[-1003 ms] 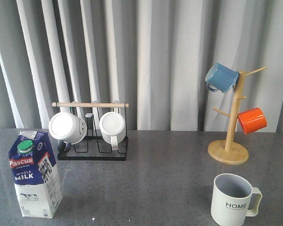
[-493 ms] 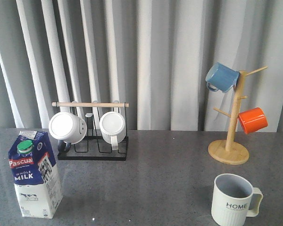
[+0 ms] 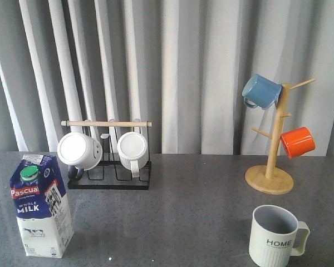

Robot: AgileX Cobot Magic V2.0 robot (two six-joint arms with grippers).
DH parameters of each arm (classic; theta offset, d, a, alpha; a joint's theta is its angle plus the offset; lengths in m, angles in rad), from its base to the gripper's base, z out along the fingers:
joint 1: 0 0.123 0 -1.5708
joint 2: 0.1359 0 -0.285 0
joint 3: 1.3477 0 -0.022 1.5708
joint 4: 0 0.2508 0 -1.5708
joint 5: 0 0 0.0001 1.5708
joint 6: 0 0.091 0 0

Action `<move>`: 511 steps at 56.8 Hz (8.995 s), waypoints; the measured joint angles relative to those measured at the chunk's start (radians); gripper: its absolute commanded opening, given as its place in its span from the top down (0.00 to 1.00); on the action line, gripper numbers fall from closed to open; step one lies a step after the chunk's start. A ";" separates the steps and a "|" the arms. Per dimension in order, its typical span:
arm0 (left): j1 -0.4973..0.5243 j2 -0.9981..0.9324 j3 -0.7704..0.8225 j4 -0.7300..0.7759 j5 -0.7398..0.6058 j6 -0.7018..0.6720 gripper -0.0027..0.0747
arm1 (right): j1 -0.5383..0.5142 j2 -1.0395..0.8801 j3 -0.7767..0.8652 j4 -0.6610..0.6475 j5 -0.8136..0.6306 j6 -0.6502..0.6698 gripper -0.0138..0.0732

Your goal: Place milk next to cup

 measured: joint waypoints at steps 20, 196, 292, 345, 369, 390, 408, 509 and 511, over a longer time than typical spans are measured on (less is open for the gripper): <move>-0.001 0.204 -0.009 -0.038 0.042 -0.018 0.97 | 0.000 0.133 -0.021 0.036 0.115 0.000 0.82; -0.002 0.218 -0.030 -0.093 0.041 0.054 0.32 | -0.024 0.997 0.152 -0.224 -1.023 0.178 0.85; -0.002 0.218 -0.030 -0.093 0.041 0.054 0.32 | 0.579 1.029 0.039 0.333 -0.957 -0.007 0.46; -0.002 0.218 -0.030 -0.093 0.041 0.054 0.32 | 0.186 -0.042 0.113 -0.169 -0.253 0.137 0.85; -0.002 0.218 -0.030 -0.093 0.041 0.054 0.32 | 0.186 -0.055 0.121 -0.187 -0.141 0.138 0.85; -0.002 0.218 -0.030 -0.093 0.041 0.054 0.32 | 0.186 -0.055 0.121 -0.187 -0.141 0.138 0.85; -0.005 0.218 -0.030 -0.093 -0.005 0.070 0.20 | 0.186 -0.055 0.121 -0.187 -0.141 0.138 0.85; -0.064 0.759 -0.030 -0.052 -0.601 -0.079 0.98 | 0.186 -0.055 0.121 -0.187 -0.134 0.137 0.85; -0.072 0.748 -0.030 -0.079 -0.583 -0.059 0.98 | 0.186 -0.055 0.121 -0.187 -0.134 0.137 0.85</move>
